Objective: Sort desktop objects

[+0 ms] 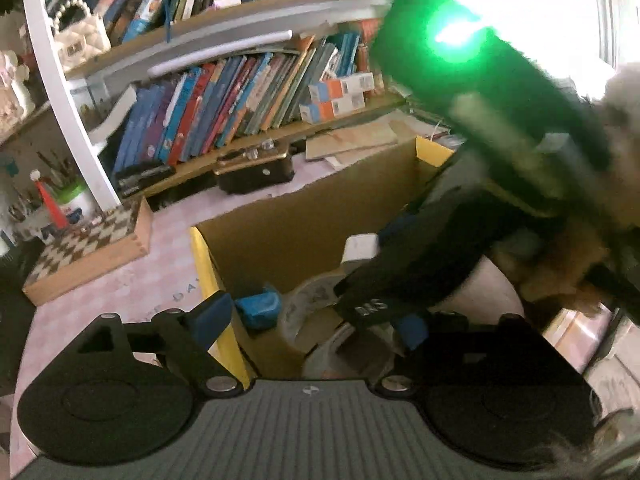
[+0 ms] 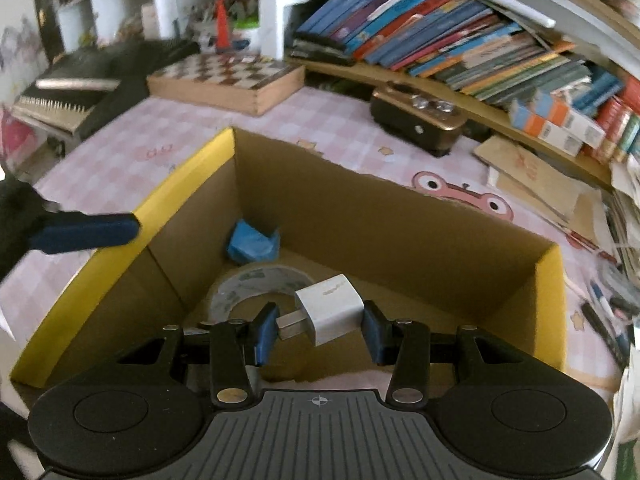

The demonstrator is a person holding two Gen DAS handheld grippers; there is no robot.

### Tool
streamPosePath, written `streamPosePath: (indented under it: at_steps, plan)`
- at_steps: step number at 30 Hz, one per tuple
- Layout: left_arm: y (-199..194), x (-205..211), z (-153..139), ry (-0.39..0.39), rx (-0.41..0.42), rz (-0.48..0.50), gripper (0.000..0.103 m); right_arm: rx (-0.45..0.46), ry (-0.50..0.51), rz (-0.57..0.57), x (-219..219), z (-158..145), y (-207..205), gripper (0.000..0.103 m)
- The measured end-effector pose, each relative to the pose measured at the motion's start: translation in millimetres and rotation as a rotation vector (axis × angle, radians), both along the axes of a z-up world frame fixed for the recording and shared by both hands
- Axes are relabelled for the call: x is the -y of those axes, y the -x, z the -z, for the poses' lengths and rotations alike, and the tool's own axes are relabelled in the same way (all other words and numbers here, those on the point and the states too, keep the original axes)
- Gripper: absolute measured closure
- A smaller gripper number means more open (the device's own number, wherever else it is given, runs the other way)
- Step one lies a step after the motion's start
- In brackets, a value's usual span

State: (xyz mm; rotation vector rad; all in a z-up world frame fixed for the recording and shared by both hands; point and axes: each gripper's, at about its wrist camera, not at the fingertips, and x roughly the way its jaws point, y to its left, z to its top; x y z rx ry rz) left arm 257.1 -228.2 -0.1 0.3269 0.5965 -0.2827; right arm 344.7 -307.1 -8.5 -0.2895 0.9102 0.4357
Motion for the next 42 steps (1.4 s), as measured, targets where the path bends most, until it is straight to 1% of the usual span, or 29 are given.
streamPosePath:
  at_steps: [1,3,5,6,8,10,14,16,17,23,26,29,31,33,34,37,42]
  plan:
    - [1.8,0.4,-0.9,-0.004,0.009,-0.002,0.013,-0.011,0.007,-0.012,-3.3,0.7,-1.7,0.059]
    - [6.8,-1.3,-2.3,-0.002,0.027,-0.012,0.012,-0.018,0.016,-0.028,-8.7,1.0,-2.5,0.058]
    - [8.1,-4.8,-3.5,0.008,0.032,-0.025,0.012,0.014,0.010,-0.032,-11.3,-1.9,0.8,0.057]
    - [9.4,-6.8,-4.4,0.013,0.036,-0.036,0.012,0.036,0.003,-0.032,-11.9,-4.0,2.3,0.049]
    - [12.2,-11.0,-6.5,0.025,0.046,-0.052,0.012,0.067,-0.009,-0.019,-12.5,-8.2,4.2,0.041]
    - [16.0,-15.5,-10.1,0.039,0.063,-0.071,0.012,0.089,-0.023,-0.005,-11.5,-12.5,6.4,0.041]
    - [26.1,-24.2,-21.0,0.073,0.113,-0.113,0.007,0.144,-0.062,0.037,-5.0,-24.3,13.1,0.040]
    - [31.2,-29.0,-27.1,0.091,0.132,-0.127,0.004,0.173,-0.093,0.064,0.4,-31.1,17.7,0.037]
    - [34.1,-31.3,-30.2,0.101,0.138,-0.129,0.004,0.188,-0.111,0.075,2.9,-34.3,20.7,0.035]
    - [50.5,-41.9,-41.7,0.125,0.162,-0.150,0.004,0.263,-0.172,0.119,10.9,-51.5,41.2,0.034]
    - [60.9,-51.1,-48.2,0.143,0.179,-0.173,0.003,0.296,-0.194,0.148,15.0,-60.1,54.9,0.034]
    - [73.6,-65.8,-54.4,0.183,0.189,-0.196,0.002,0.332,-0.216,0.185,20.5,-68.4,73.6,0.034]
    - [82.9,-77.5,-57.0,0.213,0.190,-0.222,0.002,0.355,-0.225,0.217,25.4,-72.3,86.5,0.032]
    - [92.3,-87.8,-59.0,0.229,0.193,-0.249,0.001,0.376,-0.231,0.250,29.7,-75.6,101.5,0.029]
    - [98.1,-93.2,-59.6,0.236,0.196,-0.261,0.000,0.385,-0.233,0.264,31.4,-76.8,109.9,0.028]
    - [116.8,-105.7,-60.0,0.253,0.204,-0.276,0.000,0.402,-0.230,0.299,34.2,-76.6,134.8,0.027]
    - [149.7,-120.6,-52.8,0.268,0.175,-0.263,0.000,0.403,-0.221,0.347,30.9,-65.9,175.6,0.022]
